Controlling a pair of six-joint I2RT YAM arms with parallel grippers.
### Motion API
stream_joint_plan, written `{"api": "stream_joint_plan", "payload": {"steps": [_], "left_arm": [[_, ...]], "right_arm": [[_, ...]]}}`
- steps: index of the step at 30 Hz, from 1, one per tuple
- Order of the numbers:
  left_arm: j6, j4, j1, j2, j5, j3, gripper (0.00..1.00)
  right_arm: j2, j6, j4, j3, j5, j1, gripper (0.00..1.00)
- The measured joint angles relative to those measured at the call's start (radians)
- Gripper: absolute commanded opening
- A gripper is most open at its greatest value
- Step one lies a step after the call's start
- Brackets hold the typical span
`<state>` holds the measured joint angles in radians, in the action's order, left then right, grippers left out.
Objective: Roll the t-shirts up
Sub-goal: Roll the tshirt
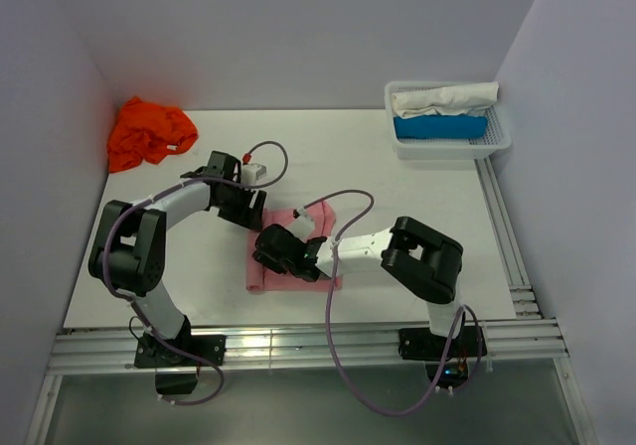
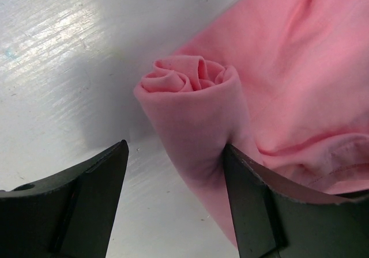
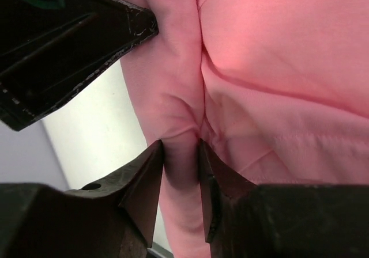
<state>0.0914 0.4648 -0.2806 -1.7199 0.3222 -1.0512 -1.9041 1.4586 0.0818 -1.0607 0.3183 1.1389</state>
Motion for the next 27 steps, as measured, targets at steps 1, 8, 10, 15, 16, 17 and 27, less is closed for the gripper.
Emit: {"api": "stream_joint_plan", "payload": {"steps": [1, 8, 10, 15, 16, 17, 27], "left_arm": [[-0.002, -0.001, -0.003, 0.0, -0.005, 0.0, 0.72], [-0.003, -0.004, -0.012, 0.0, -0.01, 0.0, 0.76], [-0.003, -0.004, -0.014, 0.0, -0.009, 0.0, 0.77], [0.0, 0.023, -0.015, 0.0, 0.003, -0.023, 0.81], [0.001, 0.027, -0.015, 0.001, 0.007, -0.03, 0.81], [0.001, 0.031, -0.015, 0.003, 0.014, -0.036, 0.81], [0.014, 0.064, -0.008, 0.08, 0.093, -0.049, 0.82]], "right_arm": [[0.0, -0.003, -0.03, -0.014, 0.011, 0.004, 0.35], [0.0, -0.016, -0.229, -0.096, 0.079, 0.026, 0.2], [0.0, -0.016, -0.258, -0.102, 0.086, 0.027, 0.2], [0.0, -0.012, -0.285, -0.104, 0.089, 0.026, 0.2], [0.0, -0.012, -0.285, -0.103, 0.089, 0.026, 0.2], [0.0, -0.012, -0.282, -0.101, 0.087, 0.025, 0.2], [0.013, 0.01, -0.172, -0.019, 0.053, 0.003, 0.24]]}}
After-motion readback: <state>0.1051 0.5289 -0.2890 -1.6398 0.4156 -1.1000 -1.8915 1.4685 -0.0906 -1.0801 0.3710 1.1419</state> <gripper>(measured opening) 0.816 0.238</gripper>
